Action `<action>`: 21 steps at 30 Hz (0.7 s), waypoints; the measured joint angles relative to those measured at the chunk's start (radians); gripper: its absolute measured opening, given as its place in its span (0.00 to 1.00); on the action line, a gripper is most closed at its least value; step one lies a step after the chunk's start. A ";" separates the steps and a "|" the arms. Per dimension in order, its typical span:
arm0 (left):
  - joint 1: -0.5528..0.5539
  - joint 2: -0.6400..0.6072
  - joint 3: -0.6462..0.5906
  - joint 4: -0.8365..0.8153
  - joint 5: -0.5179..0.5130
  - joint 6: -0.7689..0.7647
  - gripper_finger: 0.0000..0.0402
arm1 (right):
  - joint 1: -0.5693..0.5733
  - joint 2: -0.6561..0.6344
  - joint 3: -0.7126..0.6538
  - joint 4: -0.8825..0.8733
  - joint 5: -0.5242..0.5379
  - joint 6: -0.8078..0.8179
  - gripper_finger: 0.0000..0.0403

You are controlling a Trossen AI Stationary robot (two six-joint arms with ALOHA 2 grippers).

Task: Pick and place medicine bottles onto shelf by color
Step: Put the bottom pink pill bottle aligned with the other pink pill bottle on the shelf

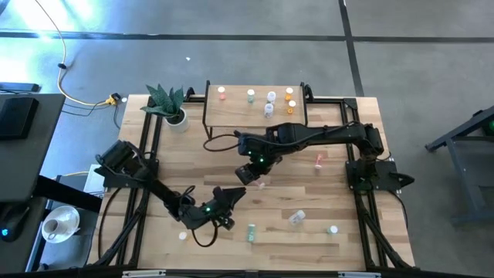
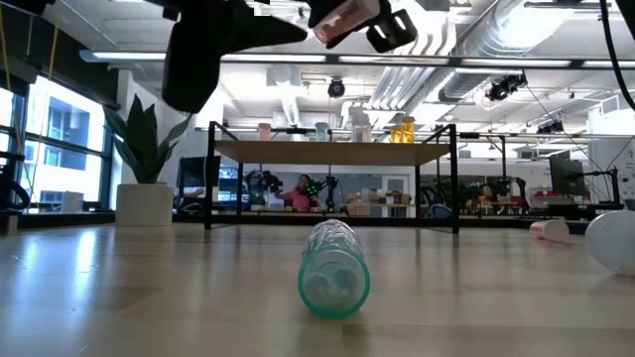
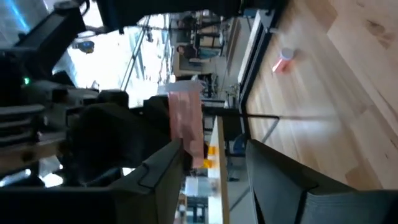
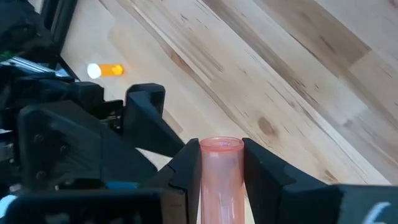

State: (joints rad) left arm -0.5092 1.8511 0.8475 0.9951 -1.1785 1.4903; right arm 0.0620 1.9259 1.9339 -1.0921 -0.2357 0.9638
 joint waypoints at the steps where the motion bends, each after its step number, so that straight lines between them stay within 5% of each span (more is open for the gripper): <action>1: 0.004 0.000 0.006 -0.003 0.008 0.010 0.40 | 0.000 0.000 0.000 0.001 0.005 0.000 0.21; 12: 0.052 0.000 0.040 -0.003 0.124 0.005 0.35 | 0.028 -0.001 0.000 -0.020 0.022 0.000 0.21; 21: 0.069 0.000 0.036 -0.007 0.006 -0.147 0.35 | 0.056 -0.040 0.000 -0.055 0.143 -0.126 0.21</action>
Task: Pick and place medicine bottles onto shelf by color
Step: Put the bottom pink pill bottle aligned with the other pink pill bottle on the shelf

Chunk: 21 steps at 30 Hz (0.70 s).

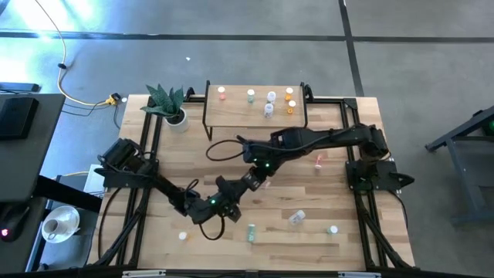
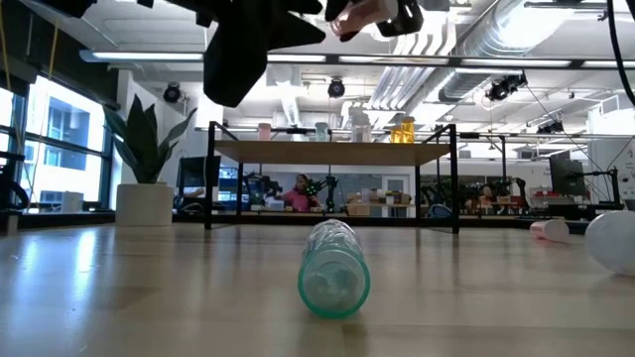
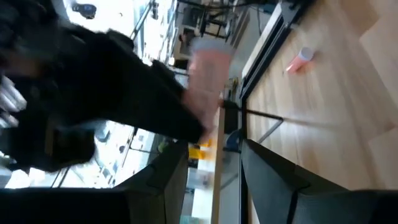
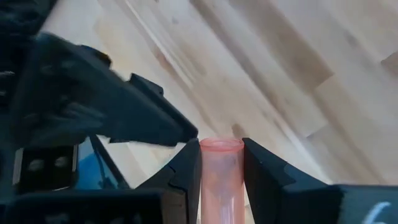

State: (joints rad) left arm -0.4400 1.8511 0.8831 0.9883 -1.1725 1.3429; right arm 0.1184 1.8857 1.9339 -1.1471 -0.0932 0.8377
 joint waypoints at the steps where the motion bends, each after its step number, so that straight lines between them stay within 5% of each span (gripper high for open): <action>1: -0.001 0.000 -0.002 -0.001 0.004 0.004 0.35 | 0.000 -0.011 0.000 -0.001 0.016 0.000 0.21; 10: -0.003 0.000 0.021 0.004 0.162 0.105 0.35 | 0.000 -0.026 0.000 0.058 0.029 0.114 0.21; 21: -0.004 0.000 0.078 0.005 0.151 0.255 0.35 | 0.021 -0.022 -0.001 0.076 -0.040 0.226 0.21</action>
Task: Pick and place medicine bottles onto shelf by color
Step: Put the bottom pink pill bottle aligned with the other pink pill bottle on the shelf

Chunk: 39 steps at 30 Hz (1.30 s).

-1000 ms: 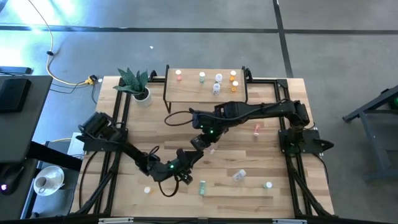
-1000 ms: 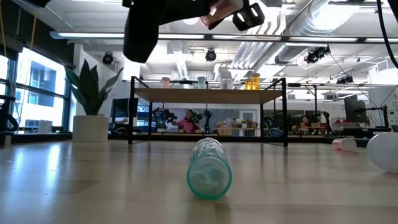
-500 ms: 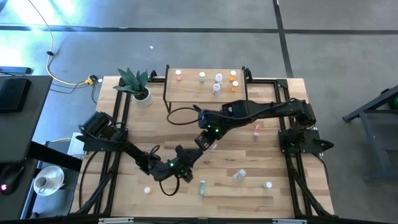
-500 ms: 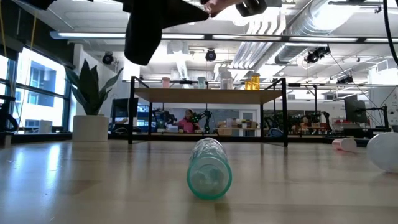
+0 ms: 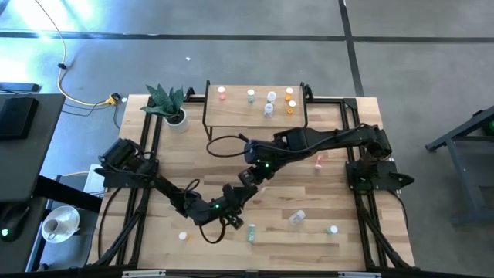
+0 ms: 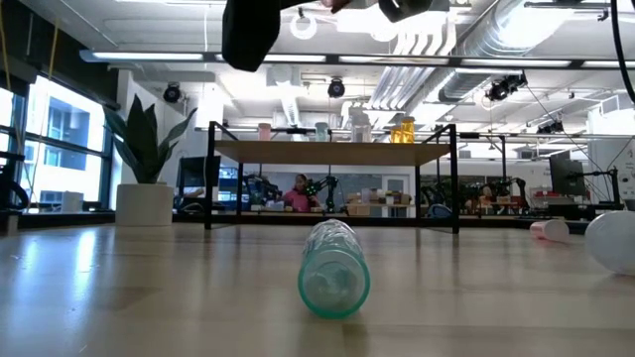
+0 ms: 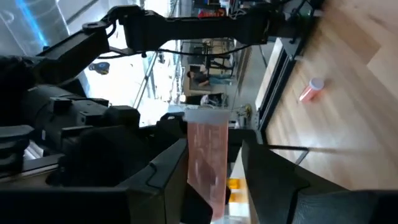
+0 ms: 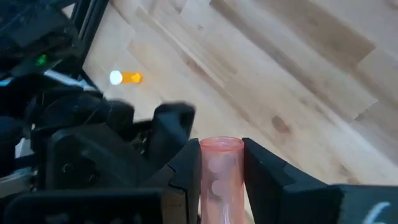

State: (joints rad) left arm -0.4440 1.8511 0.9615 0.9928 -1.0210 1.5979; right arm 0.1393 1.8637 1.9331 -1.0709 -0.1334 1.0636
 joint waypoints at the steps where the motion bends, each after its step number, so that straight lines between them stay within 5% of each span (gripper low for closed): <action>1: 0.002 0.000 0.000 0.000 0.000 0.014 0.35 | 0.003 0.000 0.000 0.001 -0.001 0.005 0.21; 26: 0.070 -0.002 0.000 0.004 0.075 0.133 0.34 | 0.025 -0.005 0.000 0.039 0.028 0.082 0.21; 39: 0.071 -0.002 0.001 -0.001 0.071 0.111 0.21 | 0.024 -0.004 0.000 0.039 0.020 -0.010 0.21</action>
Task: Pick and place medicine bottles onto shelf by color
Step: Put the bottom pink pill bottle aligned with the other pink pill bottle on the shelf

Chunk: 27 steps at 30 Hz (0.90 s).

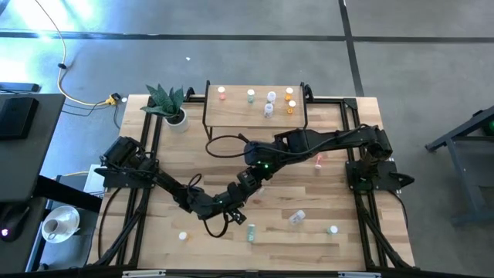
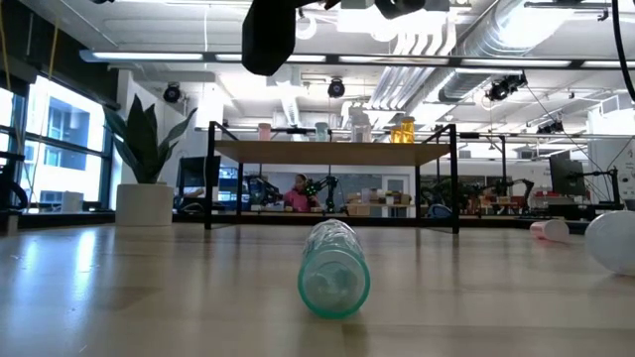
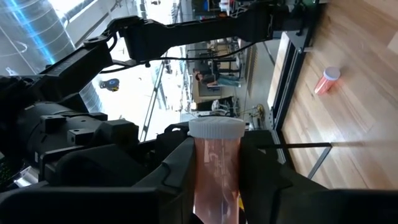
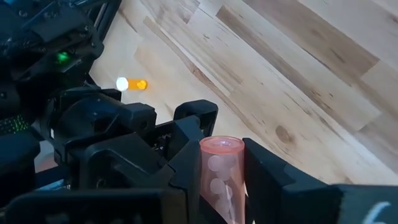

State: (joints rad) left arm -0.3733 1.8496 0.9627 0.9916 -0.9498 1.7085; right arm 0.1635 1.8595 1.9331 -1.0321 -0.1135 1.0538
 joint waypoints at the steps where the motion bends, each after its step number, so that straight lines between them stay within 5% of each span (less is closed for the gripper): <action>1: 0.000 0.000 0.000 0.000 0.000 0.000 0.21 | 0.000 0.000 0.000 0.000 0.000 -0.011 0.21; 19: 0.000 0.002 -0.002 0.000 -0.004 -0.075 0.23 | 0.000 -0.008 0.000 -0.007 0.037 -0.136 0.40; 27: 0.012 0.002 -0.002 0.000 -0.041 -0.284 0.23 | -0.044 -0.069 0.003 -0.020 0.102 -0.340 0.40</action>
State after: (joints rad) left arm -0.3612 1.8519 0.9604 0.9913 -0.9903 1.4244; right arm 0.1190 1.7901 1.9362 -1.0523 -0.0120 0.7136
